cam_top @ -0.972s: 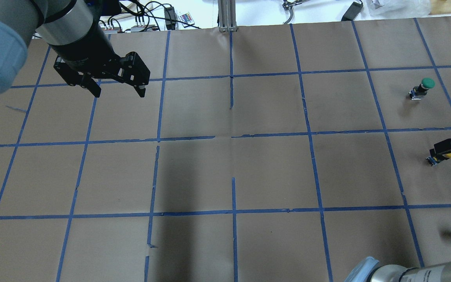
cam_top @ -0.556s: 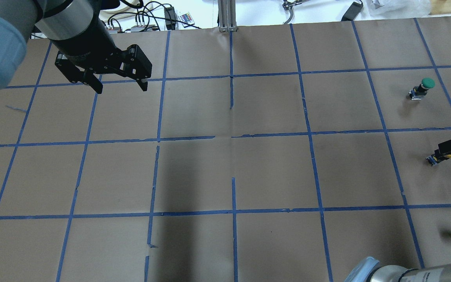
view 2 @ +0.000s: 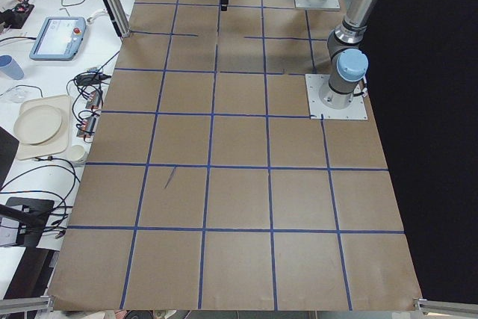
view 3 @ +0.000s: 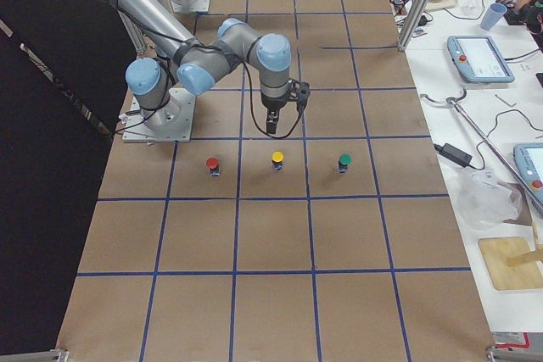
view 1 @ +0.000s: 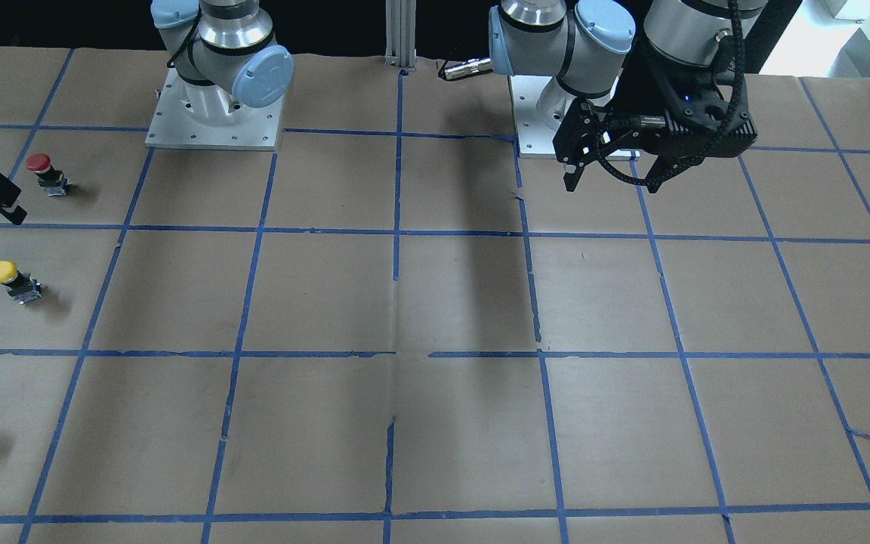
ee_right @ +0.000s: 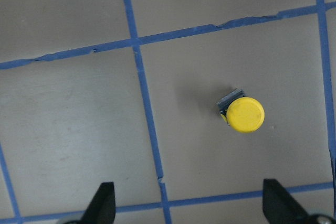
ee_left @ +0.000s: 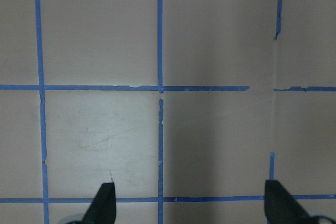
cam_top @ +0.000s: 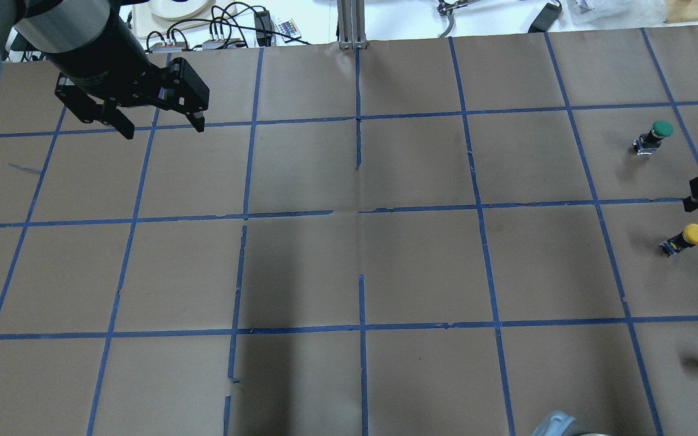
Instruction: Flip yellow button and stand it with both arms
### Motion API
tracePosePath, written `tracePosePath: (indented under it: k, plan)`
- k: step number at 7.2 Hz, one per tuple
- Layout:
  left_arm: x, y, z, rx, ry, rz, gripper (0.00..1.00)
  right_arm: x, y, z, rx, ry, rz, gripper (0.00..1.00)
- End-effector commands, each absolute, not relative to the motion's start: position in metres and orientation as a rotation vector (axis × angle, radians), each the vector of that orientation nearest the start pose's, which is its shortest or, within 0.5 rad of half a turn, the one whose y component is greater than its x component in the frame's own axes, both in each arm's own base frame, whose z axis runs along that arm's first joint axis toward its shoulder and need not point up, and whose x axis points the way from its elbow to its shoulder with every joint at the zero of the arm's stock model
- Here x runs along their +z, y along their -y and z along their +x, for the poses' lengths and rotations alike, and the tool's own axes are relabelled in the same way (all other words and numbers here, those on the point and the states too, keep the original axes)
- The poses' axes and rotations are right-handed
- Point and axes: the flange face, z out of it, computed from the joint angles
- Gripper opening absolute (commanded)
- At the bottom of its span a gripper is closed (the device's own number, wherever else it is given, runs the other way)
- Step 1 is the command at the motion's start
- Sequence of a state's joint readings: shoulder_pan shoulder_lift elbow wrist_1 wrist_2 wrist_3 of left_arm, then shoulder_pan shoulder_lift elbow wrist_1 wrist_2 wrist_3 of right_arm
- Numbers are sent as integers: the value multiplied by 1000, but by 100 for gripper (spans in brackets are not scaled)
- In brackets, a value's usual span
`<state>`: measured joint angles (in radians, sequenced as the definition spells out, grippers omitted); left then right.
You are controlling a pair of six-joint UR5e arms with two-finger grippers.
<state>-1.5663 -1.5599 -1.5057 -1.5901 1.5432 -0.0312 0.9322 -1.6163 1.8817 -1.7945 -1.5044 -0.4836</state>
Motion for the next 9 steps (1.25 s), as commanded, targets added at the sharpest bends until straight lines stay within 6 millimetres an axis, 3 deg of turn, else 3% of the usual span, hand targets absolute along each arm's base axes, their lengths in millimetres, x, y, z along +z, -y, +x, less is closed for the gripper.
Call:
tracePosePath:
  k: [1, 3, 4, 5, 6, 7, 9]
  plan:
    - [523, 493, -127, -82, -3146, -31, 100, 443, 478, -49, 60, -3072, 208, 100]
    - [522, 495, -128, -77, -3151, -53, 100, 455, 478, 51, 60, -3084, 198, 100]
    - [521, 495, -131, -75, -3150, -46, 100, 453, 470, 106, 68, -3090, 69, 100]
    - [524, 497, -132, -60, -3159, -72, 100, 455, 461, 144, 58, -3099, 0, 100]
    - [527, 496, -135, -16, -3188, -95, 99, 454, 458, 153, 67, -3097, 37, 100]
    - [528, 499, -134, -24, -3155, -85, 99, 462, 456, 147, 41, -3099, 65, 100]
    - [527, 499, -136, -24, -3155, -80, 99, 472, 456, 121, 15, -3093, 154, 100]
